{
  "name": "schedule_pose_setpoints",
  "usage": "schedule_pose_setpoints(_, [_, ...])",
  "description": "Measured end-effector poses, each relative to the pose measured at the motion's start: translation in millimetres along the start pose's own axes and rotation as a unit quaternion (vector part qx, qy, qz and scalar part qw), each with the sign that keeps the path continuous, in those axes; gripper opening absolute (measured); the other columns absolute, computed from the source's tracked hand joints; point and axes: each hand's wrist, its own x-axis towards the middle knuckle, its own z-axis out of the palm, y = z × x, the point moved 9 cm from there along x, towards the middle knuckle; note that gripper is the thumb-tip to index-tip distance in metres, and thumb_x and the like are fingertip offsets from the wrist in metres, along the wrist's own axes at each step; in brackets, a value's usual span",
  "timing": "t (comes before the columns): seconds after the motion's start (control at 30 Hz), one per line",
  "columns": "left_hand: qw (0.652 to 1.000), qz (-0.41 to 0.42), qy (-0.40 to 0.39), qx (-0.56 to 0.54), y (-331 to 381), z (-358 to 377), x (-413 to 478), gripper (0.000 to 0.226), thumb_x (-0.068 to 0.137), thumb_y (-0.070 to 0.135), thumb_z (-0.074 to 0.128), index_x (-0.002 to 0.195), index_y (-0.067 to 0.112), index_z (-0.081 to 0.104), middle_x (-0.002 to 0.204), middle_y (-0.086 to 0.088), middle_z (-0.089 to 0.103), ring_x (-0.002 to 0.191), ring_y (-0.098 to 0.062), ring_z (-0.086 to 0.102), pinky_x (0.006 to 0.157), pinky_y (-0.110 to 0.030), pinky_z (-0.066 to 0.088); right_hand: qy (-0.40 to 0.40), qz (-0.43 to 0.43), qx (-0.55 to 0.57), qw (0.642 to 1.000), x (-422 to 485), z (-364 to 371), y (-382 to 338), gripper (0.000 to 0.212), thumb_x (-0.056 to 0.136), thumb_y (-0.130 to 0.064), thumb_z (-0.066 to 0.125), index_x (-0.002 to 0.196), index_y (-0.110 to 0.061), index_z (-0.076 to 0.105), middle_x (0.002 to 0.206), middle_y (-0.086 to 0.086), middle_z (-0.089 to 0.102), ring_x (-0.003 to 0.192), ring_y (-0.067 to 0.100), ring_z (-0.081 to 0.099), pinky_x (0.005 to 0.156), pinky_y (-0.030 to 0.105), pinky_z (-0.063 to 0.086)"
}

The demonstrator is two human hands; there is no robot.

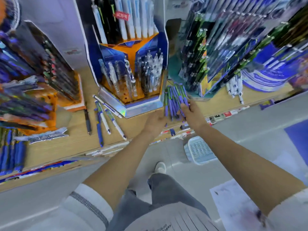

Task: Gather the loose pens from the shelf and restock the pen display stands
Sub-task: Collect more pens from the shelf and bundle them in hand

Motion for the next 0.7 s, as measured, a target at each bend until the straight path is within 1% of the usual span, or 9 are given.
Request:
schedule_pose_setpoints(0.03, [1.0,-0.006,0.017,-0.018,-1.5,6.4,6.5,0.008,0.062,0.03,0.047,0.059,0.026,0.053,0.071,-0.009,0.055,0.074,-0.02,0.047,0.068,-0.032,0.037,-0.007,0.002,-0.016,1.0,10.4,-1.6,3.0,0.009,0.103,-0.007,0.04,0.111,-0.006,0.043,0.07,0.01,0.056,0.043,0.002,0.053,0.047,0.02,0.046])
schedule_pose_setpoints(0.07, [0.999,-0.008,0.019,-0.03,-4.2,13.6,13.7,0.013,0.064,0.025,0.045,0.059,0.023,0.057,0.067,-0.01,0.056,0.069,-0.02,0.048,0.067,-0.032,0.037,-0.011,0.006,-0.04,0.999,19.3,-3.5,6.0,0.014,0.102,-0.009,0.043,0.115,-0.008,0.045,0.074,0.009,0.06,0.052,0.005,0.059,0.055,0.025,0.05])
schedule_pose_setpoints(0.13, [0.999,-0.022,0.02,-0.043,-7.2,21.8,20.8,0.019,0.072,0.015,0.045,0.064,0.02,0.061,0.064,-0.007,0.058,0.061,-0.014,0.049,0.064,-0.03,0.039,-0.015,-0.003,-0.126,0.992,33.9,-6.8,11.3,0.029,0.098,-0.013,0.051,0.127,-0.009,0.046,0.09,0.011,0.068,0.078,0.019,0.066,0.073,0.031,0.048])
schedule_pose_setpoints(0.2, [0.998,-0.028,0.033,-0.055,-6.0,23.8,24.2,0.022,0.076,0.011,0.045,0.074,0.02,0.065,0.069,-0.01,0.064,0.065,-0.013,0.053,0.066,-0.032,0.046,-0.019,-0.038,-0.205,0.978,39.8,-7.5,10.2,0.042,0.095,-0.013,0.056,0.134,-0.007,0.044,0.104,0.014,0.069,0.093,0.029,0.064,0.071,0.029,0.04])
schedule_pose_setpoints(0.3, [0.996,-0.028,0.05,-0.067,-3.3,23.0,26.7,0.03,0.072,0.012,0.043,0.088,0.02,0.067,0.082,-0.019,0.067,0.075,-0.024,0.058,0.077,-0.043,0.054,-0.004,-0.111,-0.262,0.959,40.3,-7.0,2.0,0.045,0.091,-0.013,0.061,0.133,-0.003,0.048,0.107,0.019,0.066,0.093,0.036,0.062,0.069,0.032,0.04])
schedule_pose_setpoints(0.4, [0.997,-0.029,0.052,-0.045,-9.2,26.3,36.0,0.04,0.065,0.016,0.039,0.09,0.007,0.069,0.082,-0.025,0.067,0.071,-0.032,0.06,0.076,-0.053,0.055,0.0,-0.141,-0.286,0.948,43.9,-3.8,1.5,0.045,0.087,-0.009,0.065,0.13,0.0,0.052,0.118,0.021,0.055,0.096,0.038,0.059,0.08,0.034,0.042])
schedule_pose_setpoints(0.5, [0.998,-0.029,0.052,-0.005,-4.5,28.0,38.6,0.035,0.065,0.018,0.038,0.086,0.009,0.064,0.081,-0.017,0.069,0.078,-0.034,0.063,0.079,-0.046,0.054,0.001,-0.147,-0.297,0.944,47.9,-1.0,3.4,0.049,0.087,-0.011,0.067,0.133,0.0,0.051,0.121,0.02,0.047,0.104,0.035,0.053,0.088,0.026,0.038])
schedule_pose_setpoints(0.6, [0.999,-0.018,0.046,-0.008,3.2,30.5,39.6,0.029,0.069,0.015,0.04,0.085,0.017,0.064,0.079,-0.01,0.068,0.074,-0.021,0.06,0.076,-0.034,0.05,0.025,-0.175,-0.308,0.935,48.0,-2.5,3.9,0.061,0.084,-0.012,0.07,0.138,0.001,0.046,0.122,0.022,0.045,0.112,0.036,0.047,0.093,0.031,0.037])
schedule_pose_setpoints(0.7, [0.999,0.001,0.035,0.019,3.0,33.3,44.0,0.027,0.074,0.016,0.043,0.087,0.012,0.067,0.082,-0.018,0.069,0.073,-0.027,0.06,0.073,-0.033,0.049,0.024,-0.191,-0.295,0.936,48.7,-4.2,6.4,0.058,0.083,-0.011,0.071,0.135,0.002,0.049,0.124,0.025,0.046,0.114,0.04,0.047,0.097,0.03,0.034])
